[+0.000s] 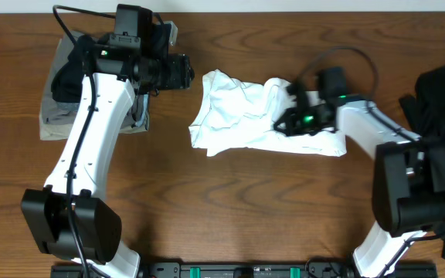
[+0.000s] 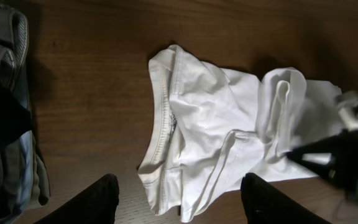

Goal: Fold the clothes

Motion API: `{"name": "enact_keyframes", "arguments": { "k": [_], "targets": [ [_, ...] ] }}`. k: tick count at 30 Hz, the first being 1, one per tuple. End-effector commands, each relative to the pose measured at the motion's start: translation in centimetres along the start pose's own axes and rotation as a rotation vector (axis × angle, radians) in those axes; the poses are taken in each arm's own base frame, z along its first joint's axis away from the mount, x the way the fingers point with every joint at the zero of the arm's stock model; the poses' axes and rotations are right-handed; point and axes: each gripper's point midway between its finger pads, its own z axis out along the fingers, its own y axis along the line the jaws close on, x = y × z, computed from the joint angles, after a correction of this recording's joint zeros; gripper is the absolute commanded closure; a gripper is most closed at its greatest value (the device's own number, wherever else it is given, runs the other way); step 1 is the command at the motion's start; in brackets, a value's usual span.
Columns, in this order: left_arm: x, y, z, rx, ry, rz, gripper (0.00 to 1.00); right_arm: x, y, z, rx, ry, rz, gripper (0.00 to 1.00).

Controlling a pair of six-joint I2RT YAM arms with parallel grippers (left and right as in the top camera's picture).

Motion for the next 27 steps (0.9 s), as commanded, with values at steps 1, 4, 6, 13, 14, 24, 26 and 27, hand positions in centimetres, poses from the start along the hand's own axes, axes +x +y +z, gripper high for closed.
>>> {"name": "enact_keyframes", "arguments": {
  "k": [1,4,6,13,14,24,26,27],
  "targets": [
    [-0.6,0.1,-0.8,-0.012,-0.025,0.024,0.35,0.9,3.7,0.5,-0.121,0.039,-0.178,0.97],
    [-0.4,0.1,-0.8,-0.014,-0.014,0.02,0.35,-0.3,2.0,-1.0,0.003,0.012,-0.196,0.98],
    [0.1,0.2,-0.7,-0.016,0.003,0.015,0.34,-2.1,1.9,-3.2,0.033,-0.054,-0.229,0.96],
    [3.4,1.6,2.1,-0.033,0.124,-0.028,0.21,-7.9,1.0,-12.7,0.135,-0.348,-0.187,0.76],
    [3.9,1.9,2.8,-0.032,0.144,-0.034,0.19,-8.2,0.5,-13.8,0.157,-0.375,-0.155,0.69],
    [7.2,2.3,12.7,0.129,0.311,-0.159,0.02,-6.7,-3.6,-17.6,0.208,-0.412,0.075,0.58],
    [7.7,1.8,14.1,0.189,0.334,-0.175,0.02,-6.2,-3.6,-17.4,0.208,-0.392,0.078,0.58],
    [7.9,1.7,14.7,0.207,0.342,-0.181,0.02,-6.0,-3.6,-17.3,0.209,-0.383,0.076,0.58]
  ]
}}
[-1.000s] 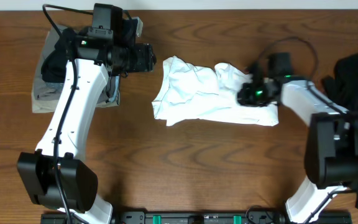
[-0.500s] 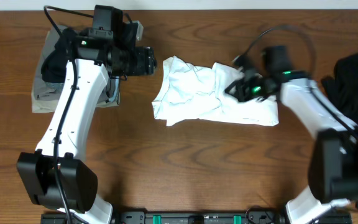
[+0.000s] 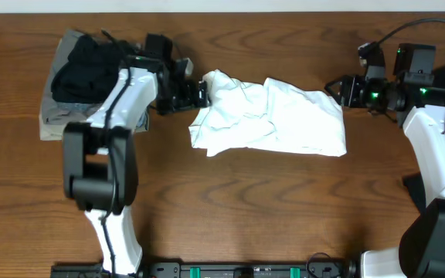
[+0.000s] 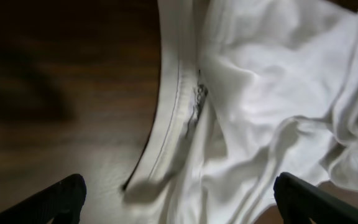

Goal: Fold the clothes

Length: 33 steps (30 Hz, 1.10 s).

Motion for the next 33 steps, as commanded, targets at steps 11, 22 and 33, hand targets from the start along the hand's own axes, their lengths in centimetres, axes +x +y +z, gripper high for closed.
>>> {"name": "enact_keyframes", "arguments": {
  "k": [11,22,33],
  "targets": [
    [2.4,-1.7,6.6,0.193,0.148,-0.035,0.01,0.7,-0.4,0.1,0.015,0.027,0.006,0.58],
    [5.0,-3.3,9.9,0.159,0.227,0.019,0.48,0.8,-0.4,0.1,0.015,0.032,0.009,0.58],
    [2.3,-2.5,2.5,0.116,0.126,-0.021,0.9,0.8,-0.4,0.1,0.015,0.034,0.01,0.58]
  ]
}}
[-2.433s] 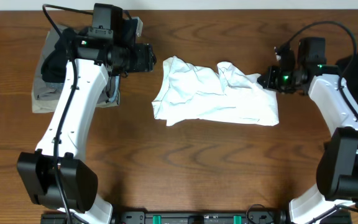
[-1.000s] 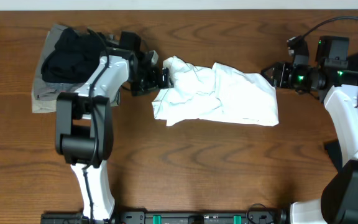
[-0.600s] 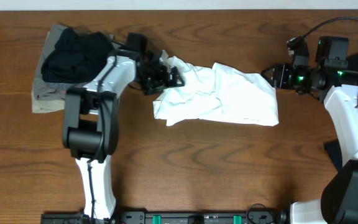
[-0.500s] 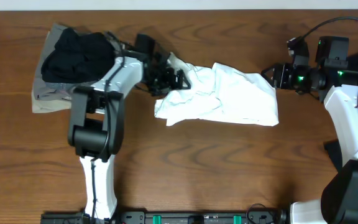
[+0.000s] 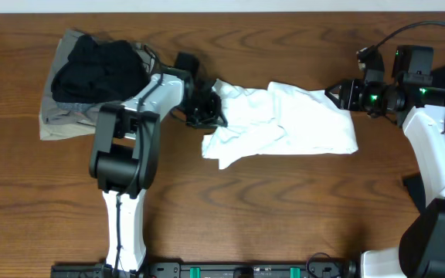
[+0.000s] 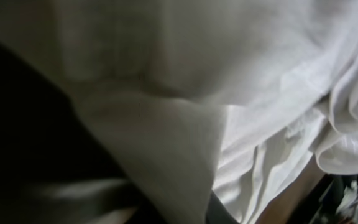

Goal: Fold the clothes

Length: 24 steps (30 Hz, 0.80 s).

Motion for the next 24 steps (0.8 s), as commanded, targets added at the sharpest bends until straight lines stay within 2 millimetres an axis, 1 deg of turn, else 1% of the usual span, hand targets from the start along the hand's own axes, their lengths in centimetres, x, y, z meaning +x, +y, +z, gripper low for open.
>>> {"name": "enact_keyframes", "arguments": {
  "k": [1,3,5,7,9,11,13,15,18,22,23,24],
  "targets": [
    [-1.3,0.6,-5.6,-0.102,-0.119,0.01,0.9,0.0,0.0,0.1,-0.003,0.002,-0.01,0.58],
    [-1.4,0.5,-9.1,-0.161,-0.177,0.035,0.9,0.0,-0.1,0.1,-0.003,0.001,-0.01,0.58],
    [-1.3,-0.1,-12.5,-0.21,-0.238,0.071,0.9,-0.1,-0.1,0.1,-0.003,-0.001,-0.011,0.58],
    [-1.1,-1.2,-15.1,-0.232,-0.295,0.109,0.9,-0.2,-0.1,0.1,-0.003,-0.007,-0.015,0.58],
    [-0.7,-2.6,-16.6,-0.23,-0.332,0.14,0.9,-0.4,-0.2,0.1,0.005,-0.016,-0.02,0.58],
    [-0.2,-3.9,-17.0,-0.225,-0.344,0.166,0.9,-0.7,-0.4,0.1,0.017,-0.026,-0.026,0.58],
    [0.3,-5.2,-16.4,-0.22,-0.333,0.197,0.9,-1.0,-0.4,0.0,0.018,-0.037,-0.033,0.58],
    [0.7,-6.3,-15.2,-0.218,-0.309,0.23,0.9,-1.1,-0.4,0.0,0.018,-0.043,-0.035,0.58],
    [1.3,-7.8,-13.0,-0.261,-0.274,0.292,0.9,-1.1,-0.4,0.0,0.018,-0.042,-0.035,0.58],
    [2.1,-8.9,-9.7,-0.341,-0.222,0.364,0.88,-1.1,-0.4,0.0,0.018,-0.04,-0.028,0.58],
    [2.5,-9.4,-8.4,-0.348,-0.198,0.388,0.88,-1.1,-0.4,0.0,0.018,-0.039,-0.026,0.58],
    [2.6,-9.7,-7.6,-0.348,-0.187,0.401,0.87,-1.1,-0.4,0.0,0.017,-0.039,-0.026,0.58]
  ]
}}
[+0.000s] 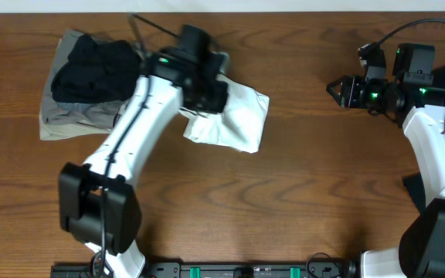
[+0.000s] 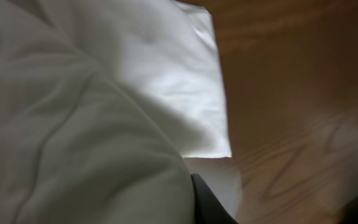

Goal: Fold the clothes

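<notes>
A white shirt (image 1: 238, 116) lies bunched into a small heap on the wooden table (image 1: 323, 201), just left of centre. My left gripper (image 1: 211, 94) is at the heap's upper left, shut on the cloth. White fabric (image 2: 104, 93) fills the left wrist view, with one dark fingertip (image 2: 207, 199) poking out below it. The other finger is hidden. My right gripper (image 1: 332, 87) hangs at the far right, well apart from the shirt, with nothing between its fingers.
A pile of black and grey clothes (image 1: 91, 77) sits at the back left. More black clothing lies at the right edge behind the right arm. Bare wood (image 2: 291, 93) shows to the right of the shirt.
The shirt was spread out as far as the right gripper; now it is gathered into a small heap left of centre. My left arm has swung over it. The right arm is unchanged.
At first my right gripper was on the shirt's right part and the left hung above its left side. Then the right gripper stood back at the right and the shirt lay flatter. The left gripper went to the collar edge, then into the cloth, and now holds the gathered shirt.
</notes>
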Motion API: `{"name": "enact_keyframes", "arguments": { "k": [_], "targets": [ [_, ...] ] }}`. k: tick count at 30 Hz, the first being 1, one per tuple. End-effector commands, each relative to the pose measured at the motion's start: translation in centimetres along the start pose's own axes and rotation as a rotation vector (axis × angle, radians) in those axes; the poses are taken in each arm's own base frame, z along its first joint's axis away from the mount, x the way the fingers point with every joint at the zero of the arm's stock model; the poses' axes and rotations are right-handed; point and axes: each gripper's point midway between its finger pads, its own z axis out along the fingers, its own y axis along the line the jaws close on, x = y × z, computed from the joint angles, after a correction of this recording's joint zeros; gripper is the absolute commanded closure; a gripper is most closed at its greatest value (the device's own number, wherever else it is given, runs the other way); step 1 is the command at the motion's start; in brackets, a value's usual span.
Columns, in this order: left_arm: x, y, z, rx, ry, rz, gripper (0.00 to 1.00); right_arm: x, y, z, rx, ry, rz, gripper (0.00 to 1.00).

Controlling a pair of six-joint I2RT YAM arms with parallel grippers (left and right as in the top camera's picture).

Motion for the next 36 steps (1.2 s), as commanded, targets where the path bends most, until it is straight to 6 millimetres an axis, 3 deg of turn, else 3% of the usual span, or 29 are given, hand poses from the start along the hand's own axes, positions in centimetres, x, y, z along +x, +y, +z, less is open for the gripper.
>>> {"name": "enact_keyframes", "arguments": {
  "k": [1,7,8,12,13,14,18,21,30,33,36],
  "targets": [
    [0.8,-1.3,2.8,-0.046,0.047,0.079,0.87,0.0,-0.1,0.1,-0.001,0.0,-0.002,0.58],
    [0.4,-4.0,8.0,-0.032,0.044,0.197,0.83,0.2,0.0,0.1,-0.001,0.009,0.002,0.58],
    [0.3,-4.2,8.6,-0.028,0.041,0.212,0.75,0.2,0.0,0.1,-0.001,0.011,0.003,0.58],
    [-0.3,-4.7,9.7,-0.019,0.015,0.234,0.6,0.5,-0.1,0.1,0.0,0.022,0.009,0.58],
    [-0.6,-4.7,9.6,-0.02,0.004,0.236,0.5,0.6,-0.1,0.1,-0.001,0.027,0.011,0.58],
    [-0.8,-4.6,9.6,-0.022,-0.003,0.237,0.5,0.7,0.0,0.1,0.0,0.027,0.012,0.58],
    [-1.2,-3.8,9.1,-0.055,-0.015,0.227,0.45,0.7,-0.1,0.1,0.0,0.027,0.012,0.58],
    [-1.1,-3.6,7.6,-0.061,-0.008,0.215,0.43,0.7,-0.1,0.1,0.0,0.029,0.013,0.57],
    [-2.3,-1.4,-1.9,-0.119,-0.134,0.15,0.22,0.7,-0.1,0.1,0.0,0.03,0.014,0.56],
    [-1.3,0.7,-2.0,-0.142,-0.087,0.097,0.22,0.7,-0.1,0.1,0.0,0.03,0.014,0.56],
    [0.1,2.4,0.0,-0.127,-0.012,0.049,0.22,0.7,-0.1,0.1,0.0,0.03,0.013,0.56]
  ]
}}
